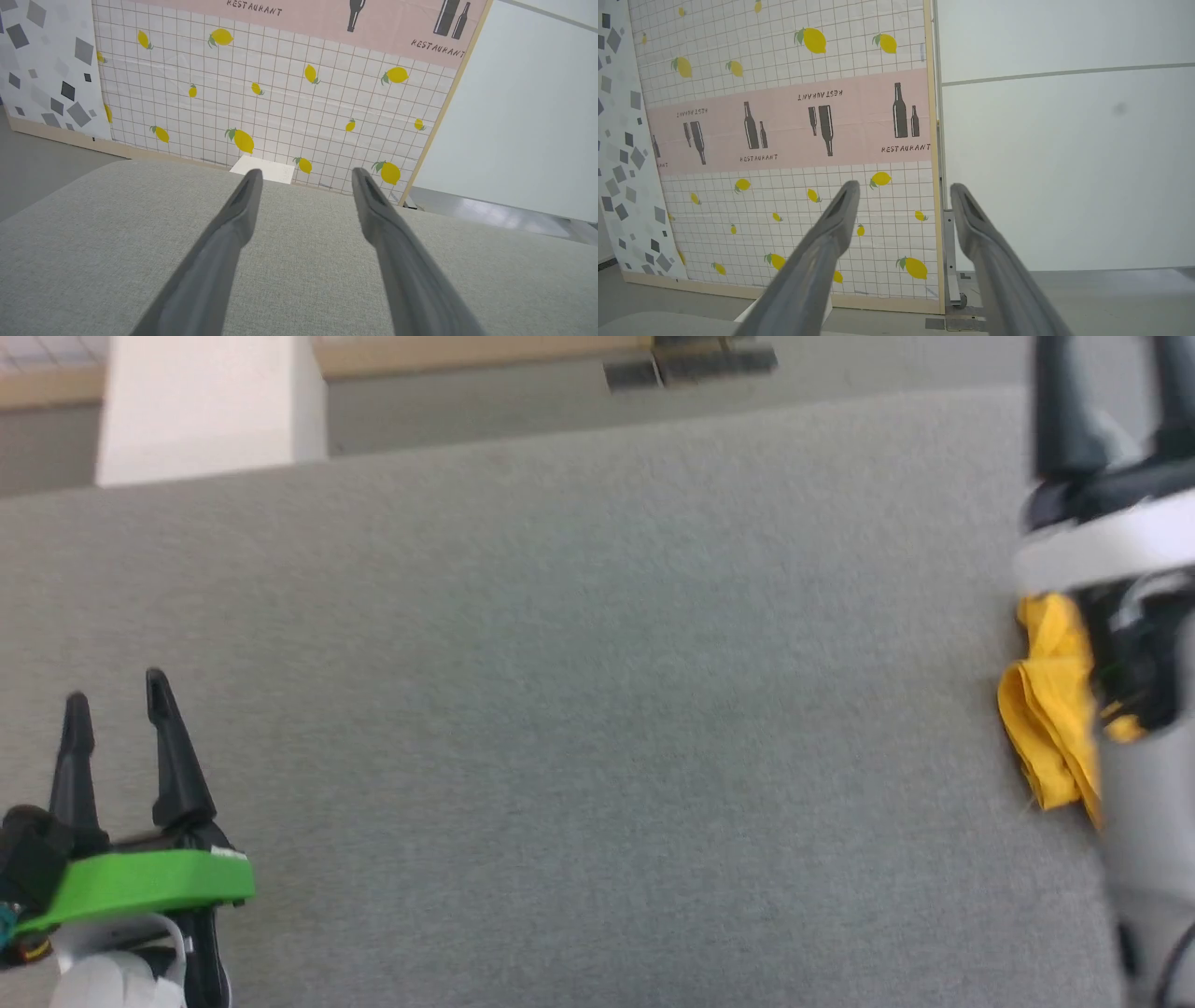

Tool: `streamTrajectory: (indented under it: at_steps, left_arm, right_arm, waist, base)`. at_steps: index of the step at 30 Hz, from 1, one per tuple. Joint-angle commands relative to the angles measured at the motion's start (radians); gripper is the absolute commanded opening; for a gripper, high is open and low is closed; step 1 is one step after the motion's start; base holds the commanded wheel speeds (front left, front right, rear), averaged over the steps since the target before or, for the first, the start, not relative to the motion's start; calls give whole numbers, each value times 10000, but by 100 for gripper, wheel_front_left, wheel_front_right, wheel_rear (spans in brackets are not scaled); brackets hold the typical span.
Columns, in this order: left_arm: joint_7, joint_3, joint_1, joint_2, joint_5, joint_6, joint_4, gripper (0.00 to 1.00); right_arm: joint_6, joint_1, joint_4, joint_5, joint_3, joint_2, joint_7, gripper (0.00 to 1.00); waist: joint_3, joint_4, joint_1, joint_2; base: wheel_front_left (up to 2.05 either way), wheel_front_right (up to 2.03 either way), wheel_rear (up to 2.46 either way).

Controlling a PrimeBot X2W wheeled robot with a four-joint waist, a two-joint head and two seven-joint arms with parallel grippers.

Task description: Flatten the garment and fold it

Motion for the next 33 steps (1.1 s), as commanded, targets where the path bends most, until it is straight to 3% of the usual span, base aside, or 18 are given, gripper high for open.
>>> streamTrajectory:
  at_steps: [1,4,8,16,33]
  left_arm:
    - [-57,36,160,-85,-9,45,51,100]
    - [-71,-17,324,-184,73,30,138,100]
    - [-82,-118,515,-349,153,41,245,100]
    - [-91,-725,901,-648,650,99,457,100]
    - [-94,-1869,1047,-727,1706,275,1774,100]
  right_arm:
    - [-13,452,-34,-177,75,329,-281,100]
    - [-13,1343,27,-342,-80,1107,-849,100]
    - [-13,2435,156,-554,-187,1518,-1487,100]
    - [-13,4333,630,-357,-179,1604,-1966,100]
    - [-13,6288,1039,-1961,-367,1607,-1998,100]
  waist:
    - [-1375,936,1,0]
    - [-1742,1161,1,0]
    - [-2034,1370,1,0]
    - [-2324,1524,1,0]
    - [-2230,1545,1,0]
  base:
    - [0,0,0]
    - [0,0,0]
    - [0,0,0]
    - [0,0,0]
    - [0,0,0]
